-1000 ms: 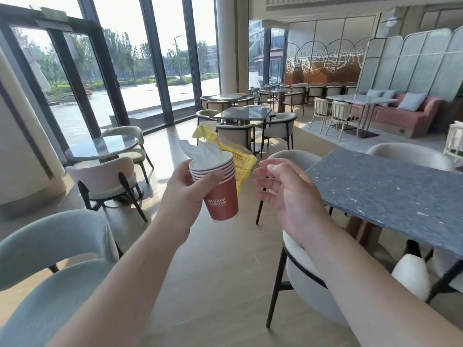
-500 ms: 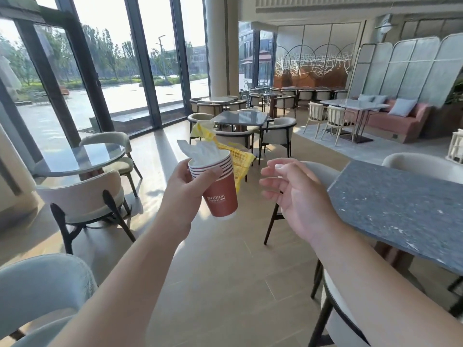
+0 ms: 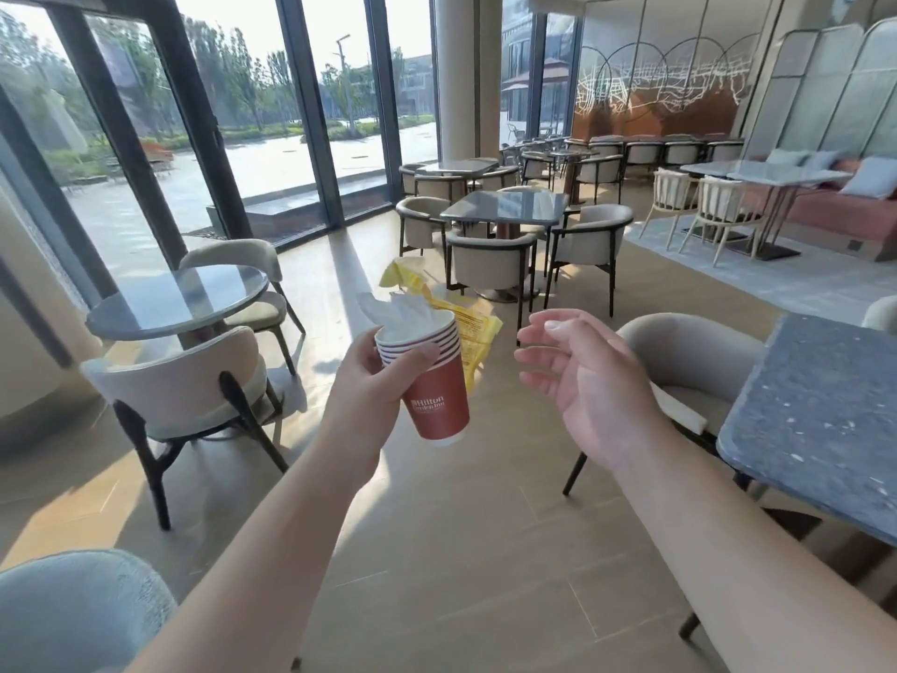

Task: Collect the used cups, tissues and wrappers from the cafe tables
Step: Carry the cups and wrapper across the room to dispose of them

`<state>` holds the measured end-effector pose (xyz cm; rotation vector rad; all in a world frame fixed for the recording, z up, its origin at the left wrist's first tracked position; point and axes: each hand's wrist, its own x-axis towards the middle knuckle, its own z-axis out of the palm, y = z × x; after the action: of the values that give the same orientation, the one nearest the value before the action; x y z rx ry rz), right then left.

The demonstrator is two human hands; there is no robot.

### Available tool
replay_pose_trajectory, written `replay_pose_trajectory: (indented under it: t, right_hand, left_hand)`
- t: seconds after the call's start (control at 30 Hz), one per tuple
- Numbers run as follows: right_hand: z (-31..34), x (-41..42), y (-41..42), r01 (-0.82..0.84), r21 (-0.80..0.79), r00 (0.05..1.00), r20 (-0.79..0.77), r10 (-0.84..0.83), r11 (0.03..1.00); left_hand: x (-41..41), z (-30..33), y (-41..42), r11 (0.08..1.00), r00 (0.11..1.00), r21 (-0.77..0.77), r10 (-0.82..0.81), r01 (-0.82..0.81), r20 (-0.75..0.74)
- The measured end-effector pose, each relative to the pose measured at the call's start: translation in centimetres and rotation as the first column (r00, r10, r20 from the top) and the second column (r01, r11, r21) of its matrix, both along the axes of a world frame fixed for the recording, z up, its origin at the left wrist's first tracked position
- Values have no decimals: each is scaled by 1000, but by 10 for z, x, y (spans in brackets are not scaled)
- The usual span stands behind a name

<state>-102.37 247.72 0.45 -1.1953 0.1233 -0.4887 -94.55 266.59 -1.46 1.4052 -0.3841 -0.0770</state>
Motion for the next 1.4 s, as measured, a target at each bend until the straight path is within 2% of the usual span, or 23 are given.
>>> replay_pose_trajectory:
  t: [0.3,0.53,0.73,0.93,1.17,1.4]
  right_hand:
    - [0,189,-68,-37,67,999,-26,39,997]
    - [12,278,-112,-30,65,1000,-3,30,997]
    - [10,352,-137,-20,23,1000,-8,21,1000]
    - [-6,443,-155,59,0,997,-40,-59,998]
    - [7,572,-182,192,-42,980,-49,-194,980]
    - [-1,663,-217,283,-53,956,-65,-286,958]
  left_hand:
    - [184,7,-69,1000,999,27,3,-2,-37]
    - [277,13,-117,995,997,56,-82,82,7]
    - [356,1,-145,993,993,-20,-118,118,-25]
    - [459,-13,-175,978,978,-47,-206,204,-38]
    - [615,1,-216,953,953,9,-303,302,15]
    - [731,3,-269,911,910,-28,-412,411,-44]
